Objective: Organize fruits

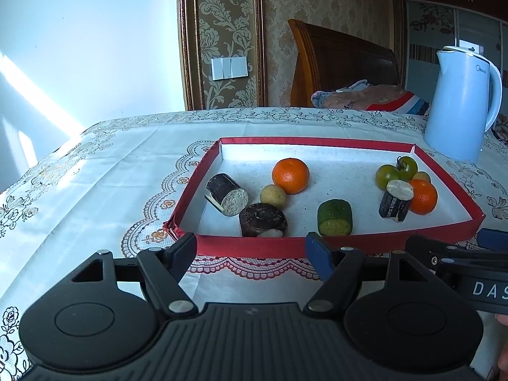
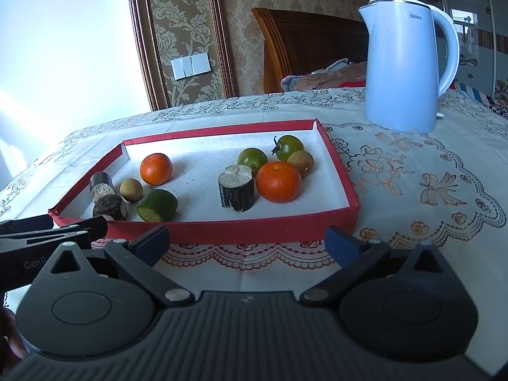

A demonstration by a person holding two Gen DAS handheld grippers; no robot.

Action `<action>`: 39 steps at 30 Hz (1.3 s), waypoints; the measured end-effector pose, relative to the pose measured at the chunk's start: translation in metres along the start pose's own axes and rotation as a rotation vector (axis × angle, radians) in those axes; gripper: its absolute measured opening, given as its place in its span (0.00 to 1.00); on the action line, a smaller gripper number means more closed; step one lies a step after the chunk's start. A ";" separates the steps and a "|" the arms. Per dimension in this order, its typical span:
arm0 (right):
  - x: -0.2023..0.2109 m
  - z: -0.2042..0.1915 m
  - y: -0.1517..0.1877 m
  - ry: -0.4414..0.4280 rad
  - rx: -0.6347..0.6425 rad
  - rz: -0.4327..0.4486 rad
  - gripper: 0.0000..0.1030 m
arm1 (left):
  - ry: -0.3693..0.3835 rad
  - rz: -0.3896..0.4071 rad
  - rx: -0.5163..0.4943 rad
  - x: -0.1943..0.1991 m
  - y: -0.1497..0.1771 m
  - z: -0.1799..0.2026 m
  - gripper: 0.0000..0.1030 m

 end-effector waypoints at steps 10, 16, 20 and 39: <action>-0.001 0.000 0.000 0.000 0.002 -0.002 1.00 | 0.009 -0.010 0.004 -0.001 -0.001 -0.001 0.73; -0.001 -0.001 0.000 0.000 0.003 -0.003 1.00 | -0.009 0.024 -0.021 0.003 -0.002 0.002 0.73; -0.001 -0.001 0.000 0.000 0.003 -0.004 1.00 | -0.014 0.039 -0.046 0.005 -0.003 0.006 0.73; -0.001 -0.002 0.002 -0.001 0.006 -0.007 1.00 | -0.017 0.073 -0.066 0.012 -0.005 0.008 0.73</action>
Point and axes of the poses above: each gripper's, at about its wrist camera, not at the fingertips, and x roughly against the way its jaws point, z to its right, y to its underside, the point moved 6 cm from there along -x, roughly the way its jaws point
